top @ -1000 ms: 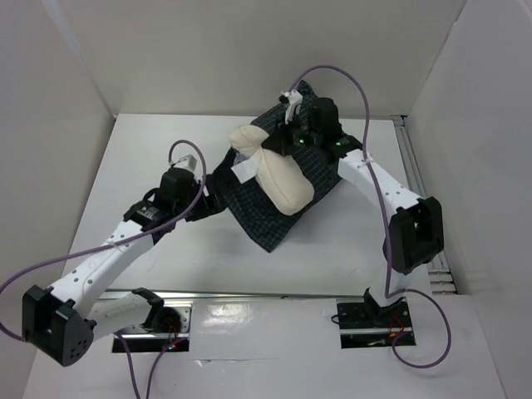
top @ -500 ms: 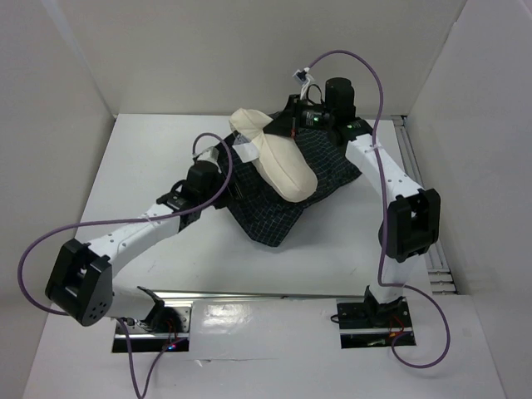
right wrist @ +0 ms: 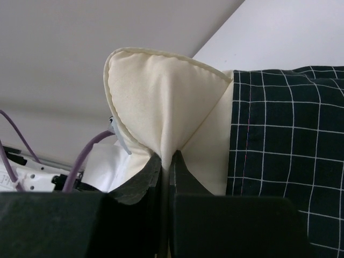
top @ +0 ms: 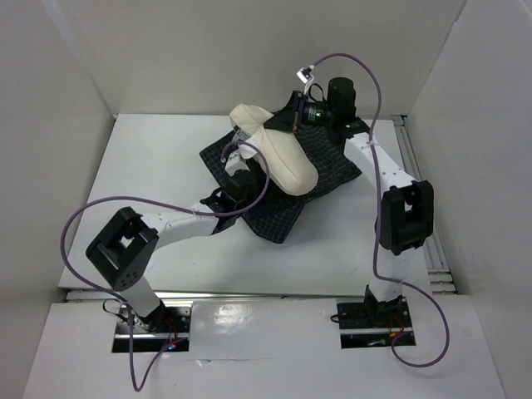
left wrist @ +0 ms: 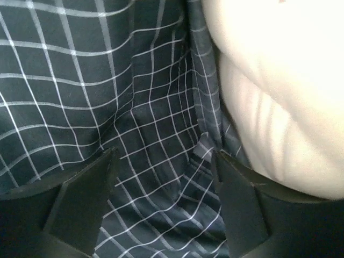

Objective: Put the pillow into the pillowcase

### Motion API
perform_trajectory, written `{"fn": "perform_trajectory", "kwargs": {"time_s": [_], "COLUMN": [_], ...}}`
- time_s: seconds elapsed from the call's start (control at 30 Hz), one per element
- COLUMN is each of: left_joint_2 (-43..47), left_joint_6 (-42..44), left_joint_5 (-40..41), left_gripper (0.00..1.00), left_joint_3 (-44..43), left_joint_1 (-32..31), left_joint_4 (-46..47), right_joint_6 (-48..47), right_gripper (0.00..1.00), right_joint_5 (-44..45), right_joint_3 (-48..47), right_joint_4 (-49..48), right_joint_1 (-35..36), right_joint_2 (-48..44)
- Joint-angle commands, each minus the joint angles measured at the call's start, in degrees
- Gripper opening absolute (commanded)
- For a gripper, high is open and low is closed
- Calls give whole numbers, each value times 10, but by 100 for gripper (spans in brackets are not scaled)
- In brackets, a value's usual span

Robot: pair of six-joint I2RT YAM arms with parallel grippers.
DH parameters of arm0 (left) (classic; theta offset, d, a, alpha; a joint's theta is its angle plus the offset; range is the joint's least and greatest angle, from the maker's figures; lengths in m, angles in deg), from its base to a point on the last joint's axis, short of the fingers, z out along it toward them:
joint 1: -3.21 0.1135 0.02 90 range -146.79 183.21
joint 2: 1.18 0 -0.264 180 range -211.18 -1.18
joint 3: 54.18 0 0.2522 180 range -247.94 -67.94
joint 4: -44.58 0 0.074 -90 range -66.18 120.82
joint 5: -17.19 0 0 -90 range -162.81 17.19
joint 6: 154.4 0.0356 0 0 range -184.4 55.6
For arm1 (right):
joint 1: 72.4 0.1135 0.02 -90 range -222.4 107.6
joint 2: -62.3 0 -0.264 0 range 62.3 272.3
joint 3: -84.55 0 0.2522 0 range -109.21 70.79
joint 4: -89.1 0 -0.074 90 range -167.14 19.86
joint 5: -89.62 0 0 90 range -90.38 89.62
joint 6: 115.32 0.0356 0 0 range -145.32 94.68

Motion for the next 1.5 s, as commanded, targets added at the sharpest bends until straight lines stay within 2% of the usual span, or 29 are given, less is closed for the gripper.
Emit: {"fn": "perform_trajectory", "kwargs": {"time_s": [0.0,0.03,0.13,0.2,0.37,0.5,0.63,0.67,0.7,0.73,0.8,0.83,0.9,1.07,1.2,1.3,1.37,1.4,1.47], "left_joint_2": [-26,-34,-72,-87,-100,-131,-165,-170,-179,-179,-187,-187,-169,-49,58,123,148,167,180], "left_joint_6": [-46,-46,-62,-62,-87,-127,-84,-84,-84,-84,-72,-61,-70,-59,-30,7,28,28,50], "left_joint_5": [49,56,63,56,27,49,38,38,31,31,38,38,38,95,84,77,87,87,69], "left_gripper": [90,90,92,92,100,100,100,98,93,76,53,38,0,0,0,0,0,0,0], "left_joint_3": [5,-1,-68,-88,-15,-1,-26,-40,-76,-98,-152,-160,-152,-63,7,27,44,44,39], "left_joint_1": [-4,-4,8,8,8,15,15,15,15,21,21,21,35,59,89,90,95,95,111], "left_joint_4": [109,109,4,-6,189,242,292,279,214,173,67,52,15,-87,-119,-160,-184,-184,-191], "right_joint_6": [46,46,51,51,90,109,109,109,109,109,109,109,102,49,-19,-56,-120,-149,-234], "right_gripper": [0,0,0,0,0,0,0,0,0,0,0,0,0,0,0,0,0,0,0], "right_joint_5": [-30,-30,-30,-30,-52,-69,-74,-74,-74,-74,-74,-74,-68,-32,46,92,92,92,139], "right_joint_3": [0,7,13,13,33,51,62,68,68,68,74,80,81,81,74,79,64,53,14], "right_joint_4": [-79,-88,-88,-88,-135,-154,-147,-147,-147,-152,-147,-147,-136,-82,3,27,58,106,171], "right_joint_1": [2,2,2,2,-3,-3,-3,-3,-3,-8,-8,-14,-19,-37,-37,-37,-18,-5,27], "right_joint_2": [-25,-31,-44,-49,-61,-67,-73,-78,-78,-83,-89,-89,-94,-94,-99,-99,-79,-70,-31]}}
